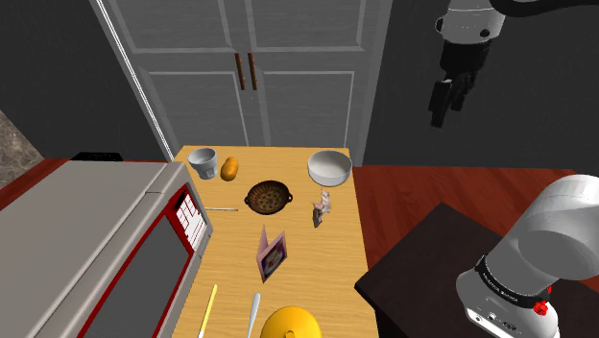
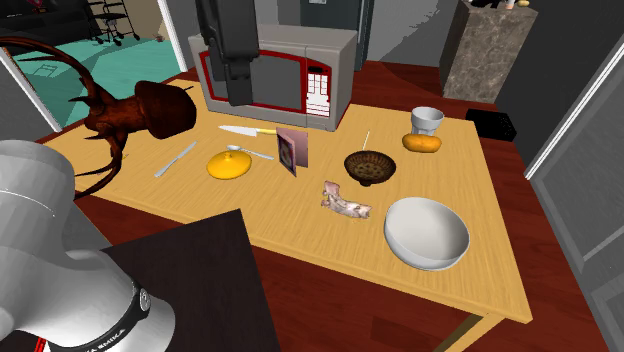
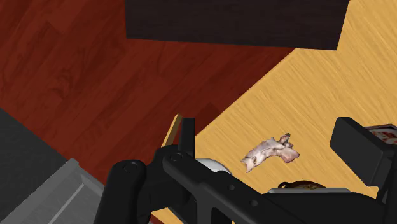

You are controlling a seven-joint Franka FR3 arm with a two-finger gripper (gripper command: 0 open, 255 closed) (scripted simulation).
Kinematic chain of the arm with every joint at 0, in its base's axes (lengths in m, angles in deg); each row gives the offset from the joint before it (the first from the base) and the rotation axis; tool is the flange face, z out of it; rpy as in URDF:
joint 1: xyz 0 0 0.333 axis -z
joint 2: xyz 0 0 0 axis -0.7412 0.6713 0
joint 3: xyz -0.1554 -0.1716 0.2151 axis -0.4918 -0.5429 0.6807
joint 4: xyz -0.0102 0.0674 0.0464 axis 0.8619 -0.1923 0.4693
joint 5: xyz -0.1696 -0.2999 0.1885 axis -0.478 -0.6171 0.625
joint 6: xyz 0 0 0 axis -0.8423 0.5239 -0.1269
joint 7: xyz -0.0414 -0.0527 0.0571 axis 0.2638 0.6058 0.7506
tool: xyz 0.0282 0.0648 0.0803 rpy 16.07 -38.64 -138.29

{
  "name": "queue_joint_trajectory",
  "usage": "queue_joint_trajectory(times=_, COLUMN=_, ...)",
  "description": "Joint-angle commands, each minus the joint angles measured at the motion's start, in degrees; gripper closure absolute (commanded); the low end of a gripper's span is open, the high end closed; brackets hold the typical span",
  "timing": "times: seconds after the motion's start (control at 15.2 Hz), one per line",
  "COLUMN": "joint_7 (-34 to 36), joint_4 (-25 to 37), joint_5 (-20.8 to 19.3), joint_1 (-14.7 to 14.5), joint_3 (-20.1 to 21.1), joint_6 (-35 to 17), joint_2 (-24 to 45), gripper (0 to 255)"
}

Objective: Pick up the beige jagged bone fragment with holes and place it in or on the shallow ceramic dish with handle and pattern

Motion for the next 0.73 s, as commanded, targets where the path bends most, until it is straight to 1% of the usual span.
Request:
queue_joint_trajectory(times=0.0, joint_7=0.0, joint_4=0.0, joint_5=0.0, joint_1=0.0, joint_3=0.0, joint_6=0.0, joint_2=0.0, gripper=0)
queue_joint_trajectory(times=0.33, joint_7=8.9, joint_4=-5.0, joint_5=3.1, joint_1=0.8, joint_3=4.4, joint_6=-8.5, joint_2=4.1, gripper=0)
queue_joint_trajectory(times=0.66, joint_7=17.7, joint_4=-7.8, joint_5=5.4, joint_1=1.8, joint_3=8.8, joint_6=-17.6, joint_2=10.7, gripper=0)
